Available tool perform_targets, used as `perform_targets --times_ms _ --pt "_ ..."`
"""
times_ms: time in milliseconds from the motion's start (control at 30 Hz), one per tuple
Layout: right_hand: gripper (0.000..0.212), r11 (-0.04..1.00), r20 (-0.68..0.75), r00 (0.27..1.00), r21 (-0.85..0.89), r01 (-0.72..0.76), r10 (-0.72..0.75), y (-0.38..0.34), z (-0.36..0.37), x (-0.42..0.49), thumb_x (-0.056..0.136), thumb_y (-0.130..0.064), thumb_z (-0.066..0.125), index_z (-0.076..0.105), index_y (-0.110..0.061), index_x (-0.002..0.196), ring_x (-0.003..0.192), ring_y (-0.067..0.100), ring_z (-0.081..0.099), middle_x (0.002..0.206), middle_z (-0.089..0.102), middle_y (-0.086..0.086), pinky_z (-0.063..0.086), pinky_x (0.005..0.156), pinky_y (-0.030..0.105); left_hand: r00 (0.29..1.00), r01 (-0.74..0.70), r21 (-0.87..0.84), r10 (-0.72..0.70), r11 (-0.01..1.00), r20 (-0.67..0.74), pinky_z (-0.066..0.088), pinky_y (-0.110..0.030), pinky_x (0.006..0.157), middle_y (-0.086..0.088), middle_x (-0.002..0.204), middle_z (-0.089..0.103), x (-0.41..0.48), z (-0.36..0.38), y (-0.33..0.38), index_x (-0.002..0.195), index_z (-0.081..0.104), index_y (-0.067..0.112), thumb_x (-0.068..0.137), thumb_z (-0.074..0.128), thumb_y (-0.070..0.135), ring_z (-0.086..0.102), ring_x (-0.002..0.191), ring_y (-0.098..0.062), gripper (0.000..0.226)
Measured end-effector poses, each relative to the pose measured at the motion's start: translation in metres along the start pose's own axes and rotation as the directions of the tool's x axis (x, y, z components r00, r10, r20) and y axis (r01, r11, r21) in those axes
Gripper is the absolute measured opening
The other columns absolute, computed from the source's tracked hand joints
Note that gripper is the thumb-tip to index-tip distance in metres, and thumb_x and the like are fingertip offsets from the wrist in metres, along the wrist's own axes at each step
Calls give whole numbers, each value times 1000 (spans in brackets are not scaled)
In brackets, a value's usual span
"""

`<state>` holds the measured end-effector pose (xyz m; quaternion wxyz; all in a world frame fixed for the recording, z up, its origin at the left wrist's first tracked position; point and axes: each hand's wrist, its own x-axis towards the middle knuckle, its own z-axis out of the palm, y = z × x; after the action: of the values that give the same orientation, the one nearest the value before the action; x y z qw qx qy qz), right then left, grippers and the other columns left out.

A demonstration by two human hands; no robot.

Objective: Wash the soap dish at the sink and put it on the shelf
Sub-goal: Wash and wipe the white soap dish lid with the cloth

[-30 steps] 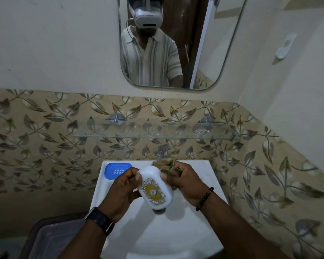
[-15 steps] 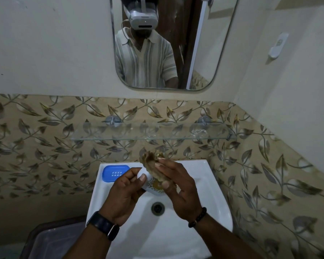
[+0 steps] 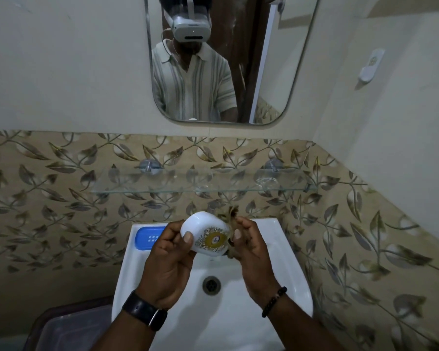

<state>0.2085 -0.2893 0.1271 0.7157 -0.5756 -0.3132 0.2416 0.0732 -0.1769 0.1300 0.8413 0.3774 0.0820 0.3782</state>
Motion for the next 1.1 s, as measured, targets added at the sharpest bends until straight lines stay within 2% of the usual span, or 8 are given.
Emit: perform_targets --times_ms 133,267,367,467,633,733,933,1100 --pt "31 828 65 975 517 -217 215 1 11 1 103 -20 48 56 -15 133 110 34 67 128 67 16 59 80 46 996 -41 -84 48 996 74 54 -34 96 -18 131 66 -2 6 -6 120 66 10 82 82 26 62 124 -33 45" --pt "32 745 51 958 617 -252 282 7 17 4 98 -21 52 62 -15 128 107 32 68 127 68 17 59 79 45 997 -10 26 8 1000 82 53 -33 97 -18 128 67 -3 0 -16 118 67 11 81 83 32 62 123 -34 46" --pt "28 861 3 979 474 -182 205 4 1 13 98 -24 53 69 -19 120 104 28 66 119 71 12 56 80 43 991 45 213 -71 976 116 53 -38 93 -18 114 72 -5 -16 -11 107 71 8 78 84 28 67 111 -33 37" --pt "21 998 95 994 -19 -58 60 -16 -25 24 99 -31 57 70 -31 115 89 12 64 100 73 -10 50 72 24 971 100 417 -180 903 159 50 -41 94 -18 109 74 -9 -31 2 104 75 7 83 72 32 67 105 -32 33" --pt "29 825 503 864 -476 304 -28 -30 -29 36 101 -29 54 61 -30 129 109 2 61 117 64 -6 47 90 14 912 215 569 -372 794 174 55 -41 96 -17 123 72 -4 -26 -3 122 70 9 99 58 38 66 115 -37 39" --pt "29 718 473 863 -538 442 -177 -26 -25 41 104 -35 50 61 -33 131 110 3 59 117 64 -8 46 92 16 946 207 449 -295 869 135 54 -49 99 -21 129 68 -1 -21 -18 127 66 9 97 62 29 61 122 -44 36" --pt "27 944 73 997 -329 -1 27 10 -4 11 104 -38 47 63 -38 126 100 12 67 116 73 -2 57 73 32 998 65 248 -63 966 -16 57 -39 91 -19 130 68 0 -8 -29 127 67 14 90 73 34 64 121 -36 43" --pt "49 815 192 959 -508 278 -208 34 12 -33 107 -32 41 28 -41 153 152 2 20 163 25 -23 22 123 24 997 37 341 -11 939 -76 59 -38 85 -16 119 73 -2 -7 -34 116 72 16 90 71 36 69 111 -35 32"
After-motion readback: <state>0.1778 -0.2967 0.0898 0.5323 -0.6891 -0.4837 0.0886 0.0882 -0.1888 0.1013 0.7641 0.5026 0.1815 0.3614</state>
